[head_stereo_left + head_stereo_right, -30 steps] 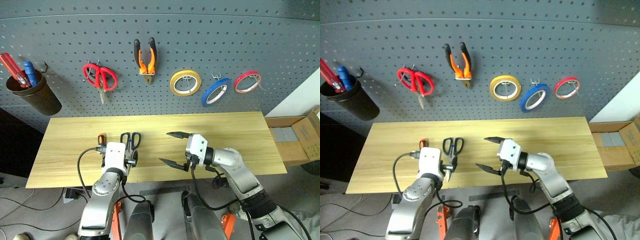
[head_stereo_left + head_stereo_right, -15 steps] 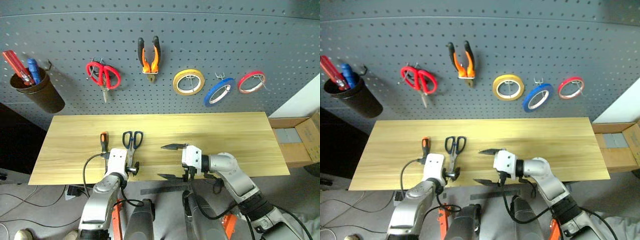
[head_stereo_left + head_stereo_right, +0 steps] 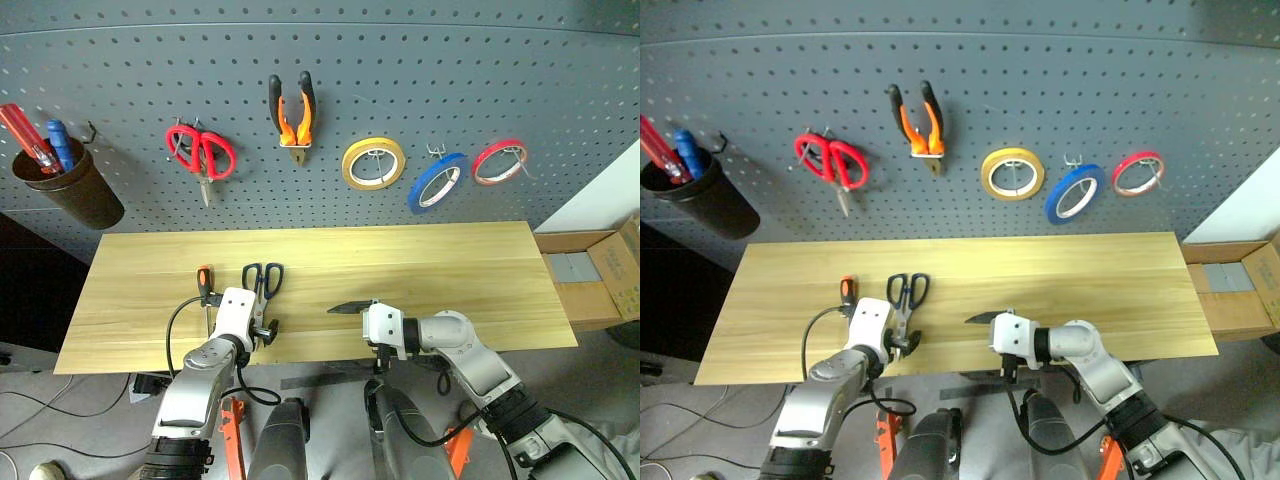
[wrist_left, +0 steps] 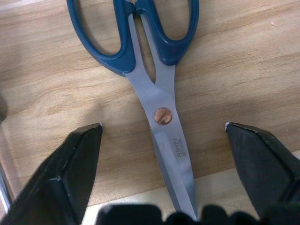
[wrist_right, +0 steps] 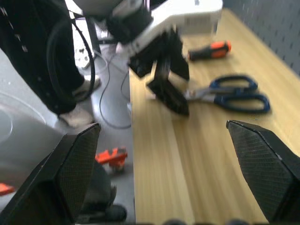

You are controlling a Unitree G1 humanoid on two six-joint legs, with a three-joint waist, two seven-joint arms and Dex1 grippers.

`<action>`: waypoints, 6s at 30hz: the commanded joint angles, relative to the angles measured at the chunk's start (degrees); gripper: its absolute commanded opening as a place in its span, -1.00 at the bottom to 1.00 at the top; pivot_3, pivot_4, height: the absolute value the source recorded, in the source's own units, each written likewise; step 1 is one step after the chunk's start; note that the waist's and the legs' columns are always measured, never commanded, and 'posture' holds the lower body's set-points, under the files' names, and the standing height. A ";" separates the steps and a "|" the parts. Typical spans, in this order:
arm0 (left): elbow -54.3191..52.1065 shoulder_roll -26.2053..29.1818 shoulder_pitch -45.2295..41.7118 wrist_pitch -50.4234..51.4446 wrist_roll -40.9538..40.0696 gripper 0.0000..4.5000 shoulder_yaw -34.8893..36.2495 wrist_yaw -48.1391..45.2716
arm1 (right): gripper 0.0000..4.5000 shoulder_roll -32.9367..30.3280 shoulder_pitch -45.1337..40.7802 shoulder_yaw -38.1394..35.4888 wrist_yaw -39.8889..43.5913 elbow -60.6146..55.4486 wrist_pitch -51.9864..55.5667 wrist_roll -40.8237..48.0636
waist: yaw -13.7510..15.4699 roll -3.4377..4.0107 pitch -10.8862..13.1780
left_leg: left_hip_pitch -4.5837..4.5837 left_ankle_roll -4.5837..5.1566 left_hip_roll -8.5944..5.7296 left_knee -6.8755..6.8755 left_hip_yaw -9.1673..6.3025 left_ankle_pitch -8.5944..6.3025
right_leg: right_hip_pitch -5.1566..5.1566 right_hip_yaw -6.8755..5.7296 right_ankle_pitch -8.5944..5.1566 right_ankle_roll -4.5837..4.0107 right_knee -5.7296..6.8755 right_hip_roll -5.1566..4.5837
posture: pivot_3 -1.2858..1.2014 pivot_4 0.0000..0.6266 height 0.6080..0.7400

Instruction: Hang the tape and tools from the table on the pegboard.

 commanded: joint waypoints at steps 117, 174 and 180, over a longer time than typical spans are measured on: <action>27.84 6.89 -21.48 -7.59 -5.99 0.43 17.16 3.60 | 1.00 14.51 -13.43 -0.56 -12.73 -12.09 24.55 10.09 | 2.81 0.22 0.22 | -0.36 -0.43 0.03 -0.15 -0.92 0.25 | -0.02 -1.51 -0.11 -0.83 0.10 -0.29 | 0.14 0.21 1.00; 1.23 22.70 -35.96 -34.41 8.92 -0.57 13.55 7.99 | 1.00 26.74 -25.16 -14.69 -19.34 -6.95 20.39 18.79 | 6.19 -0.62 -2.07 | -0.64 -2.20 -0.06 -1.04 -2.04 1.33 | -0.17 -3.01 0.14 -1.61 0.04 -0.35 | 0.24 -0.41 1.00; 27.03 19.66 -54.12 -43.34 7.27 -0.57 13.04 12.37 | 1.00 27.16 -28.65 -15.10 -19.93 -2.99 17.45 17.26 | 6.22 -0.78 -2.16 | -0.70 -2.28 -0.03 -0.99 -2.22 1.40 | -0.14 -3.21 0.20 -1.71 0.05 -0.13 | 0.22 -0.37 1.00</action>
